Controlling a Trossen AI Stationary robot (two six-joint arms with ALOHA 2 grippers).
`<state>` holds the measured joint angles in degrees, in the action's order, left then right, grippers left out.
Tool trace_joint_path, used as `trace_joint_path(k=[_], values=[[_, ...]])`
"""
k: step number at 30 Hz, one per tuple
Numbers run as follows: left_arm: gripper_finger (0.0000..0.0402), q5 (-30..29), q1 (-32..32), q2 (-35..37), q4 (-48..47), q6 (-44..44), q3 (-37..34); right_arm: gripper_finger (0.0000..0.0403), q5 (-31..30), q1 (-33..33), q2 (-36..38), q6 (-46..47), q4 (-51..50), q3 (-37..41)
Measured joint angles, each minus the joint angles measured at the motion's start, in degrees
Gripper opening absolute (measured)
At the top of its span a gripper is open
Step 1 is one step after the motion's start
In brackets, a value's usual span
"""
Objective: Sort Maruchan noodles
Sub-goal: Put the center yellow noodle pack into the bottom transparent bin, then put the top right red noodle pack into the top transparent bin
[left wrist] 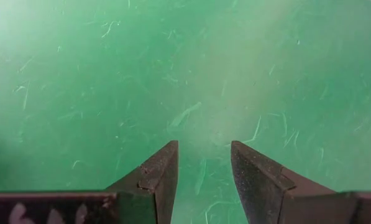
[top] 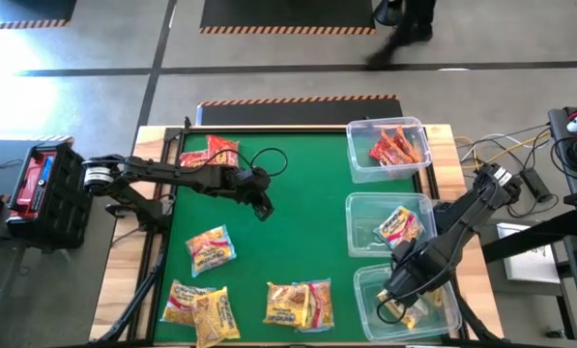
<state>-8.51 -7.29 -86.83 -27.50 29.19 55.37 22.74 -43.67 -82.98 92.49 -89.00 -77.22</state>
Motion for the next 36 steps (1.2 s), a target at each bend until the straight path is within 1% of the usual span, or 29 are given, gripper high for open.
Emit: trace_joint_path(k=[2,7,10,15,18,20,25,27,30,33,36], values=[[0.0129,0.0,0.0,0.0,-0.03,0.0,0.0,0.0097,1.25,-0.25,0.07,0.16,0.51,1.5],[0.0129,0.0,0.0,0.0,-0.03,0.0,0.0,0.0104,1.69,-0.47,0.07,-0.09,4.75,3.52],[0.013,0.0,0.0,0.0,-0.03,-0.04,0.0,0.0125,1.66,-0.49,0.07,-0.1,7.03,4.22],[0.013,0.0,0.0,0.0,-0.03,-0.34,-0.01,0.0167,2.89,-0.47,0.09,-0.12,6.73,4.33],[0.013,0.0,0.0,0.0,-0.03,-1.14,0.0,0.0183,5.61,-0.47,0.15,-1.37,5.94,3.21],[0.013,0.0,-0.04,0.0,0.0,-1.35,-0.01,0.0187,7.22,-0.47,0.15,-2.53,5.81,2.01],[0.013,0.0,-0.04,0.0,0.02,-1.35,0.0,0.0182,7.36,-0.43,0.17,-3.97,5.78,-2.12],[0.013,0.0,-0.04,0.0,0.02,-1.06,0.0,0.0178,5.27,-0.2,0.17,-4.86,5.83,-3.65],[0.013,0.0,-0.04,0.0,0.0,-0.75,0.0,0.0172,-1.5,-0.16,0.22,-5.6,7.44,-4.96],[0.013,0.03,-0.04,0.0,0.0,-0.21,-0.02,0.0166,-8.53,-0.18,0.23,-6.86,13.79,-4.7],[0.013,0.04,-0.04,0.0,0.0,0.06,0.0,0.0162,-11.34,0.08,-0.33,-8.38,20.74,-3.21]])
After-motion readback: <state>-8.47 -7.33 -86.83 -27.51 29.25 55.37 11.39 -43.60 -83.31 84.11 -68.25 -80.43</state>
